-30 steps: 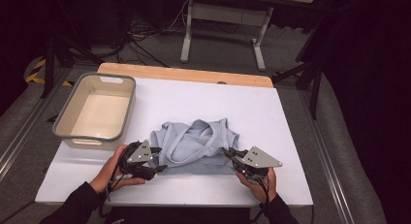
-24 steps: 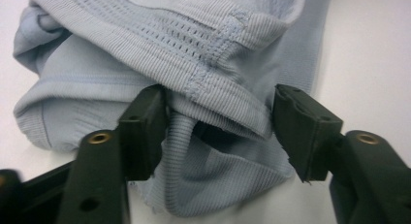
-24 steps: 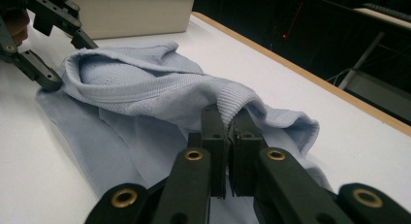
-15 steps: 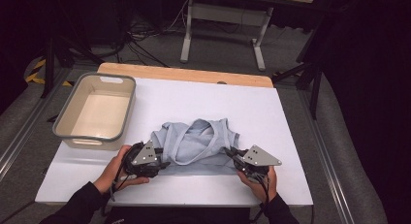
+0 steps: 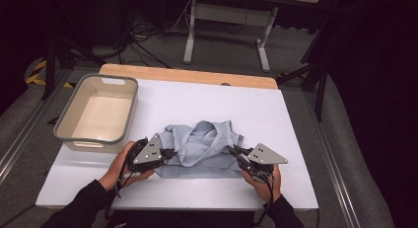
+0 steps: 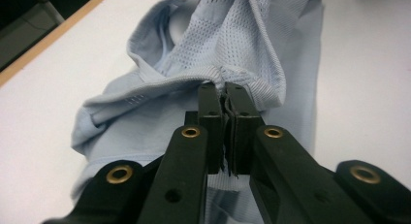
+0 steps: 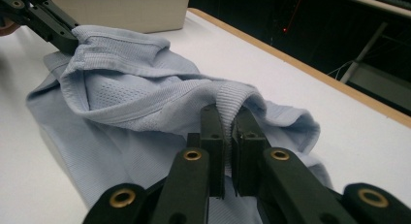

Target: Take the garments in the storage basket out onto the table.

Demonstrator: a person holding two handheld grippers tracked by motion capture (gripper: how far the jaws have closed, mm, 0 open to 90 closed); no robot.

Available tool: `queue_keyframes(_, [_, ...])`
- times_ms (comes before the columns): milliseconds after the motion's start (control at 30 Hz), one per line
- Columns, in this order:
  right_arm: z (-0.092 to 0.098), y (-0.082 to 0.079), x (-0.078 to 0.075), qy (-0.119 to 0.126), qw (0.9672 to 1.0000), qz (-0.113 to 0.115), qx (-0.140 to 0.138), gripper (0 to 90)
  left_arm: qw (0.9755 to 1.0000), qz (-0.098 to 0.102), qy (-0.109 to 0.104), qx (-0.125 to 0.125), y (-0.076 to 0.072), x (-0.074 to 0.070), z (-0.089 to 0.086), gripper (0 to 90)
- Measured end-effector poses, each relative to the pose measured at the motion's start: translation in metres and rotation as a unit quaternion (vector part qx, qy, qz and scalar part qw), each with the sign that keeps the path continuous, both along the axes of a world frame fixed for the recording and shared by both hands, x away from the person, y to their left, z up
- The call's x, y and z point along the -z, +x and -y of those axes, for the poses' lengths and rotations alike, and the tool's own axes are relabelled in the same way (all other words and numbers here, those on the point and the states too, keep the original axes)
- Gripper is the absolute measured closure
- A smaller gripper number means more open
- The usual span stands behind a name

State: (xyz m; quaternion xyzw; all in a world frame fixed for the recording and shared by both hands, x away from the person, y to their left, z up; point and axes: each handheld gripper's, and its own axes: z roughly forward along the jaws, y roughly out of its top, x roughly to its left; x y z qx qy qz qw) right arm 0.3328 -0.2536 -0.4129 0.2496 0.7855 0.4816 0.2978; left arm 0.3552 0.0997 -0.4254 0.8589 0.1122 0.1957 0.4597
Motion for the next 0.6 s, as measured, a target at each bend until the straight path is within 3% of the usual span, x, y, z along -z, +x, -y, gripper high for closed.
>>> queue_keyframes(200, [0.000,0.010,-0.013,0.018,0.9998,0.005,0.006,85.3,0.9990,0.010,-0.035,-0.025,0.012,-0.020,-0.005,87.4])
queue_keyframes(233, [0.000,0.012,-0.016,0.019,0.9998,0.005,0.009,85.3,0.9980,0.007,-0.052,-0.034,0.018,-0.026,-0.008,87.4])
queue_keyframes(333, [-0.001,0.024,-0.025,0.018,0.9997,0.005,0.016,85.3,0.9965,-0.008,-0.067,-0.050,0.029,-0.034,-0.010,87.4])
queue_keyframes(433, [-0.001,0.038,-0.031,0.023,0.9994,-0.012,0.021,85.1,0.9954,-0.017,-0.062,-0.071,0.043,-0.040,-0.008,87.4])
queue_keyframes(600, [-0.002,0.059,-0.035,0.021,0.9990,-0.023,0.032,85.4,0.9899,-0.015,-0.072,-0.121,0.058,-0.047,-0.001,87.4])
